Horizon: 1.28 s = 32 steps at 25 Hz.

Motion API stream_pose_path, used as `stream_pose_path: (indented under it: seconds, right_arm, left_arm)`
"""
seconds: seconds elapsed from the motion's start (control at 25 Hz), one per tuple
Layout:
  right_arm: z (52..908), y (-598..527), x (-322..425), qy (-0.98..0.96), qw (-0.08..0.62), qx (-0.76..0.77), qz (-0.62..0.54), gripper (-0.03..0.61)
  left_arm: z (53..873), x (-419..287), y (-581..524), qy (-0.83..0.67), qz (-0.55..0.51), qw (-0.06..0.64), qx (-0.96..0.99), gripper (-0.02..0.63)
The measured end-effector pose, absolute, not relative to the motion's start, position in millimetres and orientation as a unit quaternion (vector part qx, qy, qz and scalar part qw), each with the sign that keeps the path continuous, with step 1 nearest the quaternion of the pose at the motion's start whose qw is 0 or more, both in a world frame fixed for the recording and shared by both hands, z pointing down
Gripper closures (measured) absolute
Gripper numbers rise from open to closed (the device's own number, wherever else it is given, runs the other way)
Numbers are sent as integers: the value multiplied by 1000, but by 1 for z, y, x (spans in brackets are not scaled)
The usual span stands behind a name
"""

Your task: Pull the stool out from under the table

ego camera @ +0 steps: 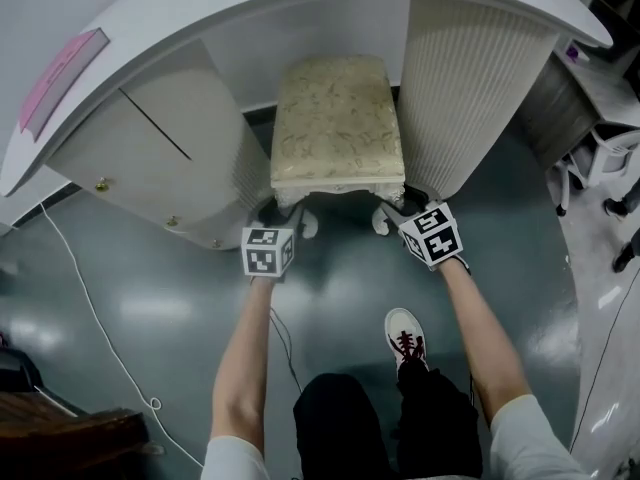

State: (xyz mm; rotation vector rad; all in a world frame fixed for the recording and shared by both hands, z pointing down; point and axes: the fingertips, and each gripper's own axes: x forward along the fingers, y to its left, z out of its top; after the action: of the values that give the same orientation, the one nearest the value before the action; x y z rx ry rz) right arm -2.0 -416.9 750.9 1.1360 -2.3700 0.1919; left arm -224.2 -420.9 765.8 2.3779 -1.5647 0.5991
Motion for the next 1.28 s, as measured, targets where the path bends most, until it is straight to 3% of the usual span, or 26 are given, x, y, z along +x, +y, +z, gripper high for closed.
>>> stream_pose_path:
  seconds: [0.6, 1.28]
  right_arm:
    - [746, -261, 28, -876, 215, 422, 88, 350]
    - [751, -53, 70, -897, 230, 368, 80, 350]
  left_arm:
    - [761, -196, -244, -523, 203, 117, 819, 402]
    - [768, -153, -22, -539, 223, 155, 797, 403]
